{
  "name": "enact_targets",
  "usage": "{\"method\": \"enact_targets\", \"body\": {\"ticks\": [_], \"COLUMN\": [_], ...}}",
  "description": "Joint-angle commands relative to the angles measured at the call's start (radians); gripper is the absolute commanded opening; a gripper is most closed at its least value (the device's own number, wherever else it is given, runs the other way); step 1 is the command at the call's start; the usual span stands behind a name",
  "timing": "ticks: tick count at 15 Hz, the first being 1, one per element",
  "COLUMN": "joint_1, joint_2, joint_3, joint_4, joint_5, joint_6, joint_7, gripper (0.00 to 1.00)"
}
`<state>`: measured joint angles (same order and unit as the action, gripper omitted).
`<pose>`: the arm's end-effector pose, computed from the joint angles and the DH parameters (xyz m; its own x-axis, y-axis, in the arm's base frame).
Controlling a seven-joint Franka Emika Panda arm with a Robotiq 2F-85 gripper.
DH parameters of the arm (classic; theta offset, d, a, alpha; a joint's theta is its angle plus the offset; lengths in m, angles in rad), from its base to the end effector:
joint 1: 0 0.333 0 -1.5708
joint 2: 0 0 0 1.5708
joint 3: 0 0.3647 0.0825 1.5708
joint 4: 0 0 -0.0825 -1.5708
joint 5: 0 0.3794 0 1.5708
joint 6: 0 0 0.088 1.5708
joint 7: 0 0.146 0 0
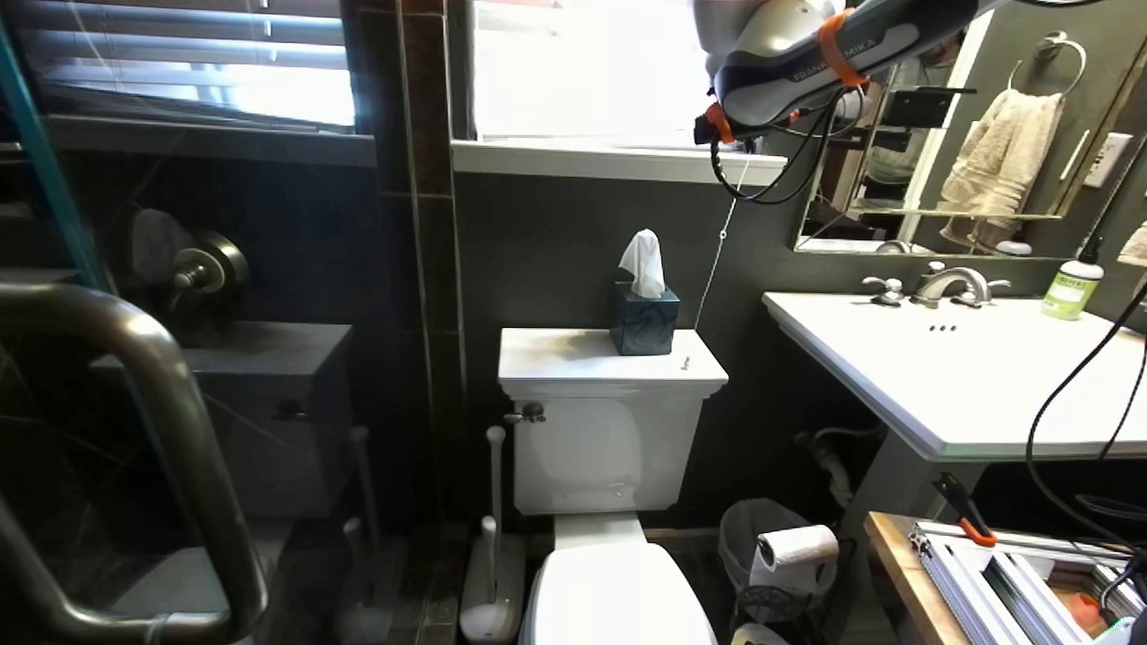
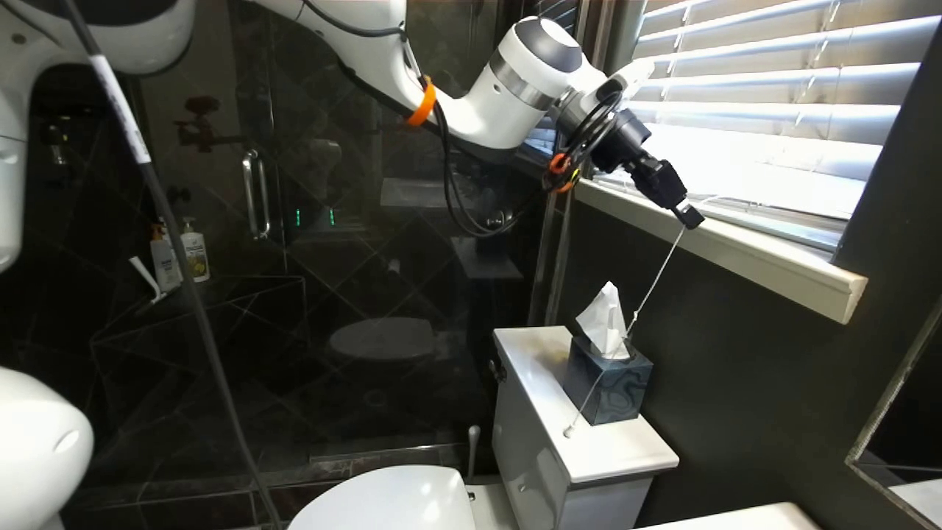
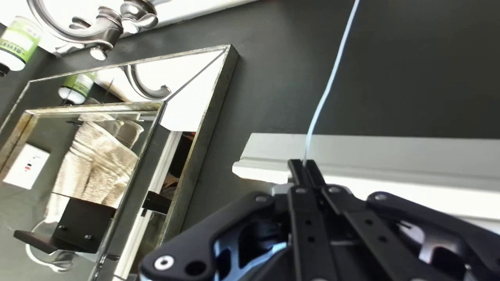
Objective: Move the white rope to the right.
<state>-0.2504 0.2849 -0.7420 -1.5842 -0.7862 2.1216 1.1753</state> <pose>0.3776 -0.5668 0.5856 -0.0221 -0.6183 0.7857 -0.9214 0.3176 0.2240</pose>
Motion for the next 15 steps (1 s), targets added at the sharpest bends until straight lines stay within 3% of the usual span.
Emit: {"method": "enact_targets", "body": {"ticks": [1, 8, 9, 11, 12, 13, 15], "joint_1": [-0.053, -0.104, -0.081, -0.084, -0.086, -0.118, -0.129], "joint_2": [0.035, 0.107, 0.122, 0.160, 0.181, 0.190, 0.217], "joint_3": [0.012, -0.003, -0.037, -0.044, -0.047, -0.004, 0.013], "joint_4": [0.068, 0.146, 0.141, 0.145, 0.147, 0.154, 0.155], "joint_5": [-0.052, -0.204, -0.221, -0.262, -0.279, -0.307, -0.335], "joint_6": [0.032, 0.030, 0.039, 0.041, 0.038, 0.018, 0.015], "joint_7": [0.167, 0.458, 0.483, 0.529, 0.544, 0.555, 0.561], "gripper": [0.00, 0.00, 0.01, 0.02, 0.19, 0.28, 0.40]}}
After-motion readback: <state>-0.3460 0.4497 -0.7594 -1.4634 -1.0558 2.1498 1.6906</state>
